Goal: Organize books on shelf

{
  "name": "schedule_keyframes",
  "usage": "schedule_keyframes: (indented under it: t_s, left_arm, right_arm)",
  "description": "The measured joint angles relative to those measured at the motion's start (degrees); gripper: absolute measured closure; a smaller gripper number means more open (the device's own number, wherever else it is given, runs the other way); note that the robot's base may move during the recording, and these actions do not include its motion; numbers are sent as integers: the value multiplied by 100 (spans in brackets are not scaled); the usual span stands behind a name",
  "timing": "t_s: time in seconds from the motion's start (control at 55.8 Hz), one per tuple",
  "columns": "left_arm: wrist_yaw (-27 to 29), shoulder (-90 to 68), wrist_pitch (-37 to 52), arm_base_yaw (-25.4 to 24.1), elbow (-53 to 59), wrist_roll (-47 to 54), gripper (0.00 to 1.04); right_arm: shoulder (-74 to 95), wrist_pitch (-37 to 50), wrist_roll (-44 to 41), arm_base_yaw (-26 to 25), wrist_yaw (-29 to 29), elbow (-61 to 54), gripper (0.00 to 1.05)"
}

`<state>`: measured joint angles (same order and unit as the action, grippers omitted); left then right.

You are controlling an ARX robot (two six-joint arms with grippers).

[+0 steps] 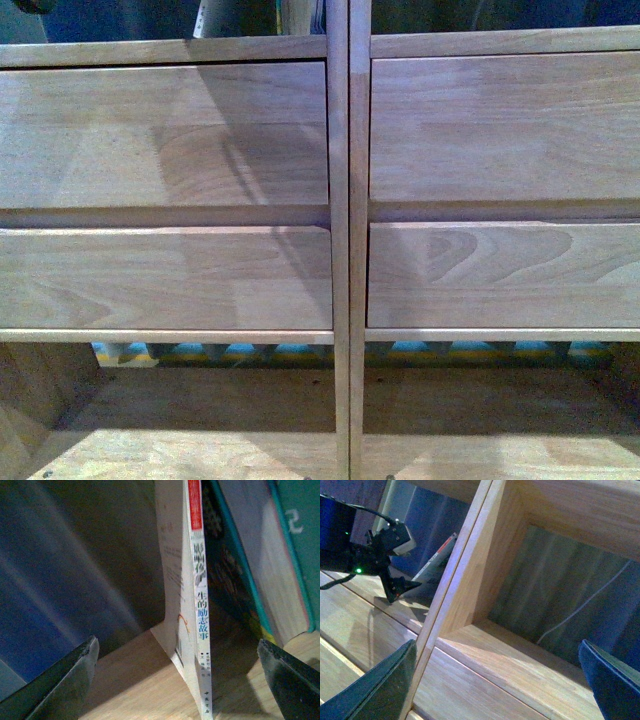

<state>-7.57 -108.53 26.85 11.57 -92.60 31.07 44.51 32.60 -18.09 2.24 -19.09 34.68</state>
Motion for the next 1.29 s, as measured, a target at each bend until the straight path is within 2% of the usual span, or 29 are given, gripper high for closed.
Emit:
schedule_keyframes:
  t_s: [0.179,0.269,0.413,0.556,0.628,0.753,0.807,0.897,0.951,1.004,1.058,1.184,1.291]
  left_arm:
    - [232,1248,761,2,1530,-542,7]
    - [651,2321,1615,-83,2846,-1141,7]
    - [649,3858,1283,-365,4186,-1893,7]
    - [227,5453,479,-706,5257,-2575,7]
    - [-162,6199,59,-903,5659,-2900,7]
    - [-256,6846,-107,-1034,5945,-3338,7]
    - [323,6975,-1091,-1088,5740,-3257,17]
    - [730,7189,-2087,-1143,5928,-3220,30]
    - [761,7350,-2109,-1145,6295,-3198,41]
    - [758,7482,-2026,-1143,6572,-3189,50]
    - [761,7624,-1923,-1145,6824,-3178,59]
    - [752,7947,-1725,-1145,7305,-3171,80]
    - [761,8170,-1626,-1147,7656,-3171,98]
  right_arm:
    - [0,0,0,0,0,0,7]
    - [0,0,0,0,0,0,7]
    - [0,0,0,0,0,0,7]
    - [0,0,0,0,0,0,7]
    - [0,0,0,0,0,0,7]
    - [0,0,0,0,2,0,7]
    - [0,0,0,0,-2,0,7]
    - [-7,-46,15,9,92,7,7]
    - [-157,-1237,518,203,1211,247,16]
    - [-354,-2138,918,264,1910,225,24]
    - [-538,-2557,1237,264,2267,-35,33]
    - [-938,-2446,1585,-146,1967,-767,53]
    - [-1196,-2249,1692,-201,1919,-1246,71]
